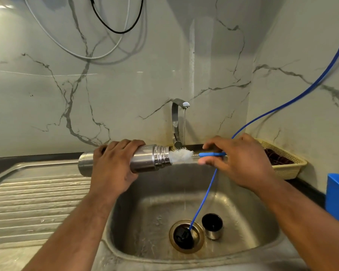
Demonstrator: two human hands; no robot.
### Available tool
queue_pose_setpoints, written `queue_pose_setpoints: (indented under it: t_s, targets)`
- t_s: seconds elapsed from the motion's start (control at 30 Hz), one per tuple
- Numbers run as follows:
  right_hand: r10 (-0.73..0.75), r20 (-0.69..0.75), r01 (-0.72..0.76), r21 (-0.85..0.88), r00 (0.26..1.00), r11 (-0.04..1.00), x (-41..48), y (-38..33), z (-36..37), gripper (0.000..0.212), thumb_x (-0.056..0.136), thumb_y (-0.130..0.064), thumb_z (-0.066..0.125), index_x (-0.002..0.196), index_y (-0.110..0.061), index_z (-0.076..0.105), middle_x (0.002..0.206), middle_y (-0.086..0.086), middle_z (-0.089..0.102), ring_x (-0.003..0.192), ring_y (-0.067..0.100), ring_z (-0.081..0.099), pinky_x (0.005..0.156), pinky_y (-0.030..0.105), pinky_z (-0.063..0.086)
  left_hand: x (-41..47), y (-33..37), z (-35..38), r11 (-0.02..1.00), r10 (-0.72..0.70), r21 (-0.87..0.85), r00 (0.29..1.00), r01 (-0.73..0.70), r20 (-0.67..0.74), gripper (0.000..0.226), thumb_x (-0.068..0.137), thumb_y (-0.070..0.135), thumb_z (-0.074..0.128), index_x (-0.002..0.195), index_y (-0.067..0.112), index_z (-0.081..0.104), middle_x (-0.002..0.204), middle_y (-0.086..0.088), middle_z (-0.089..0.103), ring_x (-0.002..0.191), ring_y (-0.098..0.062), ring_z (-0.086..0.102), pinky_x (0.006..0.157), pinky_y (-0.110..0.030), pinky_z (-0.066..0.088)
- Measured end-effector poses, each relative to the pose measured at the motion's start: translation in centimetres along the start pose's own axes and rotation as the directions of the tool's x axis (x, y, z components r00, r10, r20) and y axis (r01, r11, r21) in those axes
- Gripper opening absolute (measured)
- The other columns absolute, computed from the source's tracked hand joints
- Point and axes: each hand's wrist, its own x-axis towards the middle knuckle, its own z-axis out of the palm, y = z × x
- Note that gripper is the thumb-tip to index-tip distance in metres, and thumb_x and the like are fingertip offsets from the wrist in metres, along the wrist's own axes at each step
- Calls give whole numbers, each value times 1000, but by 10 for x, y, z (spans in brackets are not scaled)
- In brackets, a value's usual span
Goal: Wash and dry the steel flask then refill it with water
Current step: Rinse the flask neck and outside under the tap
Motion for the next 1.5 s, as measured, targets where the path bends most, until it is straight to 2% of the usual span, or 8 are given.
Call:
queue_pose_setpoints:
  t_s: [0.27,0.4,0.53,0.67,0.9,1.23,1.4,1.5]
  targets:
    - [-43,78,49,-76,996,996,-5,-39,23,18,90,-31,75,77,-25,64,60,-12,52,55,14,39,66,32,35,-3,32,1,996,76,-41,996,-75,35,91,56,32,94,135,37,48,125,7,62,115,-19,58,107,-53,39]
    - [128,277,-97,-125,952,987,1,-29,12,26,108,-43,42,101,-32,64,59,-10,44,54,13,44,57,31,36,-2,18,0,999,46,-4,998,-46,34,88,55,30,94,132,36,52,123,5,64,114,-22,59,106,-54,40]
    - [132,105,-126,-64,986,990,0,2,5,59,102,-67,14,82,-30,55,55,-8,50,51,20,50,50,31,40,-1,6,-5,1000,-19,-9,999,19,26,84,56,29,93,129,37,53,119,6,65,112,-22,61,104,-53,42]
    - [-41,9,41,-54,999,998,2,9,-5,45,95,-69,45,80,-33,67,54,-15,54,49,10,44,54,16,26,3,2,-8,1000,-19,-6,1000,19,-5,85,55,31,94,129,36,52,116,5,66,107,-22,63,103,-52,43]
    - [-104,-109,88,-145,989,986,3,28,-19,18,91,-43,66,99,-31,76,82,-14,71,73,16,63,88,42,35,1,-20,-13,991,-125,-56,992,125,6,86,55,27,92,130,35,52,114,3,66,104,-23,62,98,-51,45]
    - [-50,62,57,-117,997,991,-2,6,0,45,99,-57,41,78,-30,70,64,-11,64,56,18,59,52,27,37,-1,-5,2,1000,1,21,1000,-1,-17,84,55,28,94,127,35,52,117,5,65,107,-22,61,101,-53,44]
    - [52,401,-65,20,914,998,-7,-14,7,46,102,-62,33,78,-31,57,65,-10,54,65,13,53,60,34,47,-3,16,-6,994,107,-5,993,-107,43,86,57,32,93,131,39,49,125,7,62,117,-22,56,107,-55,39]
    - [30,221,-12,-87,975,996,-6,-23,11,41,101,-55,39,83,-28,65,70,-8,63,64,17,60,53,32,37,0,37,-6,986,159,-50,986,-157,45,88,62,37,89,137,40,43,130,11,57,119,-16,52,109,-47,37]
